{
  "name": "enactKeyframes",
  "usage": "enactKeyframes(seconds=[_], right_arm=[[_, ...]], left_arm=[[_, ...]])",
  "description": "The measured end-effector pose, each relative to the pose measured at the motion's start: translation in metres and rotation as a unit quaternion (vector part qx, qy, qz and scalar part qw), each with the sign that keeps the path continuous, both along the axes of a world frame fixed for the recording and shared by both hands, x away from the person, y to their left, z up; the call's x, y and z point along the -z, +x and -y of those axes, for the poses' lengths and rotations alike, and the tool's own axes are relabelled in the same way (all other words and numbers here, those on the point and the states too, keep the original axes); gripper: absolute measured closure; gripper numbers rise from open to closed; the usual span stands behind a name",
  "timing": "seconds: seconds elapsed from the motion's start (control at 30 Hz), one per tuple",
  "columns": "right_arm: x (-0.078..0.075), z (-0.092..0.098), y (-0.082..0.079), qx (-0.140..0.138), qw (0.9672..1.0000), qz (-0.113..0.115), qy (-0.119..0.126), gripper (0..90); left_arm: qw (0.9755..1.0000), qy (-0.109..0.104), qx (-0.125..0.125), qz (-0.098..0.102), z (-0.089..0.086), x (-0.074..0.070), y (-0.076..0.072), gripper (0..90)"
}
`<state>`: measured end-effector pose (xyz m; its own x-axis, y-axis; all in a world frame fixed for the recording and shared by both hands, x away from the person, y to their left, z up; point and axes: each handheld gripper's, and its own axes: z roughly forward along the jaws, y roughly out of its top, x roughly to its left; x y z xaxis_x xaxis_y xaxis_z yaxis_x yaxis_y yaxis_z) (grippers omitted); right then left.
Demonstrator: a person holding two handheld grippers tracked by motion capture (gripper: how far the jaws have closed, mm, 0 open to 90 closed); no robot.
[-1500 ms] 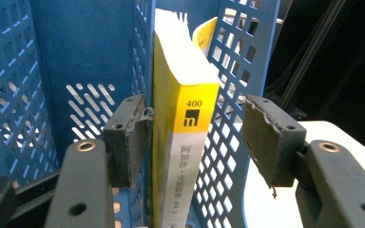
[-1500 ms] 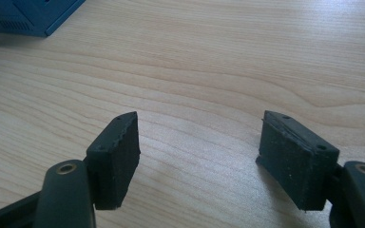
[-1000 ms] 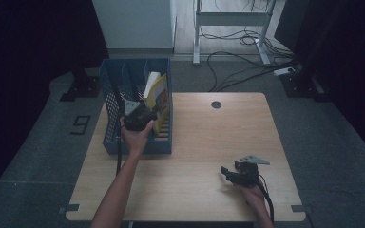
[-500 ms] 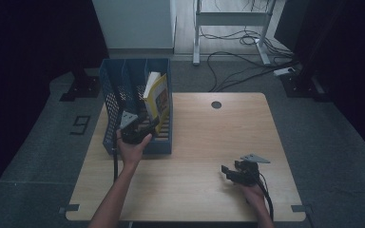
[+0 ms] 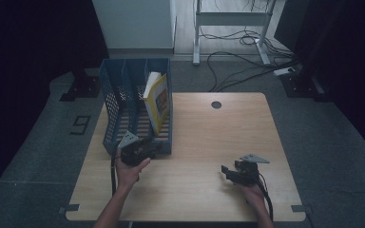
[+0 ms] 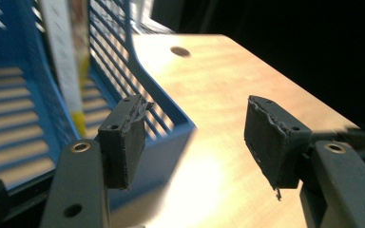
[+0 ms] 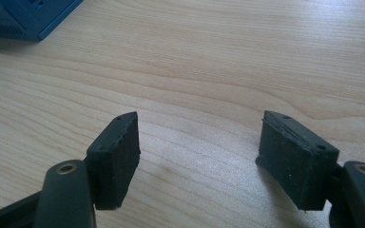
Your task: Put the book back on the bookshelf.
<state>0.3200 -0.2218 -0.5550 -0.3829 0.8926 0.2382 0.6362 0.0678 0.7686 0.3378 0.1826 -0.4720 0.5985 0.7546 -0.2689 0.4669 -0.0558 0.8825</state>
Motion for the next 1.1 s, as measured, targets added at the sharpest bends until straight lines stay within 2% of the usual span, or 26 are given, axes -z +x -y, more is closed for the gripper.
enactKeyframes(seconds=[0.07, 0.2, 0.27, 0.37, 0.47, 0.53, 0.63, 0.77, 1.1], right_arm=[[0.0, 0.0, 0.0, 0.0, 1.0, 0.0, -0.001, 29.0], [0.0, 0.0, 0.0, 0.0, 1.0, 0.0, -0.001, 29.0], [0.0, 0.0, 0.0, 0.001, 1.0, 0.001, -0.002, 29.0], [0.0, 0.0, 0.0, 0.001, 1.0, 0.001, -0.002, 29.0], [0.0, 0.0, 0.0, 0.001, 1.0, 0.001, -0.002, 29.0], [0.0, -0.001, 0.0, 0.001, 1.0, 0.001, -0.003, 29.0], [0.0, -0.001, 0.0, 0.001, 1.0, 0.001, -0.004, 29.0], [0.0, -0.001, 0.0, 0.002, 1.0, 0.001, -0.007, 29.0], [0.0, -0.004, 0.0, 0.002, 0.9998, 0.003, -0.02, 29.0]], left_arm=[[0.9999, -0.004, 0.014, -0.006, 0.002, 0.006, -0.007, 39.6], [0.9987, 0.001, 0.046, -0.019, 0.007, 0.018, -0.018, 39.2], [0.9982, 0.007, 0.053, -0.026, 0.01, 0.025, -0.021, 39.0], [0.9968, 0.005, 0.067, -0.043, 0.012, 0.037, -0.024, 38.8], [0.9947, 0.021, 0.082, -0.059, 0.015, 0.045, -0.025, 38.5], [0.9939, 0.019, 0.087, -0.064, 0.016, 0.049, -0.027, 38.3], [0.9927, 0.018, 0.095, -0.072, 0.017, 0.053, -0.028, 38.2], [0.992, 0.007, 0.099, -0.078, 0.018, 0.054, -0.027, 38.3], [0.9928, 0.004, 0.098, -0.069, 0.019, 0.05, -0.028, 38.1]])
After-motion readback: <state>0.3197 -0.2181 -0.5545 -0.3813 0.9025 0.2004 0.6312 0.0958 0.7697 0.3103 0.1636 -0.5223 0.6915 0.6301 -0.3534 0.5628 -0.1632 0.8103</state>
